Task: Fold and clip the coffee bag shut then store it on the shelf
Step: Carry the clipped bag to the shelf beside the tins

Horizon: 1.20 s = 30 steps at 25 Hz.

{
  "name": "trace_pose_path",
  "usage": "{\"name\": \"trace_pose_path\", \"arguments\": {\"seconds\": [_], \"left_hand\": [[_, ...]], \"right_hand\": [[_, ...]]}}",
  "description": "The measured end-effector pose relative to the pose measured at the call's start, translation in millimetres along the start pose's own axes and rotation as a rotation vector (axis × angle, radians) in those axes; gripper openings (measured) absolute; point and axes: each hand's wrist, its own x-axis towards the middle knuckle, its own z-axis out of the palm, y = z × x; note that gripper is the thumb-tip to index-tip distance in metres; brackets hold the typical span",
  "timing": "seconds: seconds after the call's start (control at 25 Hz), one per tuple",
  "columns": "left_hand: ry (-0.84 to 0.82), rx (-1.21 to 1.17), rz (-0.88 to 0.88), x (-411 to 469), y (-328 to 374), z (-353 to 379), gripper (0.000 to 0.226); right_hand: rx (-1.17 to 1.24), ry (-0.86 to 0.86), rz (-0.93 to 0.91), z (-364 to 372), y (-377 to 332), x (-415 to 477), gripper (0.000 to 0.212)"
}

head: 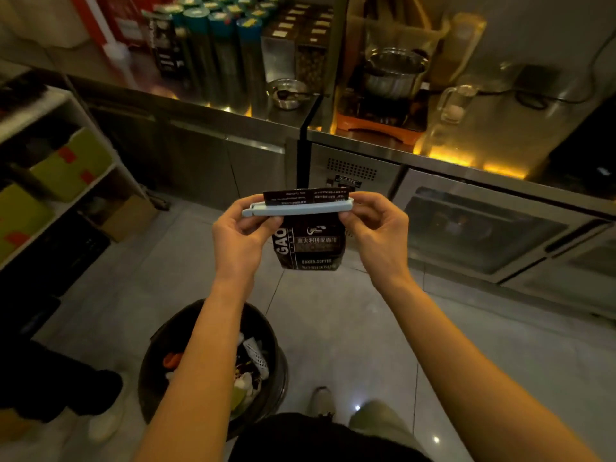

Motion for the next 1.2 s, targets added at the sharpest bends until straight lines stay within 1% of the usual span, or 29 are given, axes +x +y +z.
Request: {"name": "trace_pose_path", "arguments": {"seconds": [0.16,0.2,0.28,0.44,0.52,0.64,0.76,0.92,1.08,1.2], "left_hand": [[0.08,-0.018,0.017,62.4,-6.6,25.9,0.036],[0.112,-0.015,0.021,89.0,-12.2,33.7,0.036],[0.144,-0.02,0.024,123.6,-17.6,44.2,0.036],[0.264,0.011,0.054,221.7,-26.4,66.1,0.038],[0.339,0.032,0.059,270.2,-24.7,73.0,0.039],[0.4,0.051,0.049,331.2,-20.8,72.3,0.037],[0.47,0.052,0.062,394.2,-21.3,55.3,0.034],[0.493,0.009,0.073,473.8,-24.7,13.8,0.032],[0.459,-0.005,0.068,560.3,-26.8,-49.8,0.033],[0.402,0.021,0.047,626.2,-21.9,-98.3,0.035]], "right_hand": [[0.013,-0.101,0.019,9.3,13.2,82.9,0.027],[0.009,-0.131,0.019,15.2,21.0,114.4,0.026],[0.016,-0.155,0.014,23.0,29.9,155.4,0.025],[0.072,-0.25,0.01,53.4,54.7,265.0,0.023],[0.096,-0.318,0.004,72.8,57.9,320.3,0.024],[0.154,-0.371,0.004,110.2,60.4,383.2,0.023],[0.18,-0.416,0.017,158.6,69.2,434.4,0.022],[0.146,-0.462,0.023,229.9,81.5,487.4,0.022],[0.094,-0.417,-0.019,321.9,84.7,531.9,0.028],[0.062,-0.343,0.014,390.6,85.1,561.2,0.023]]}}
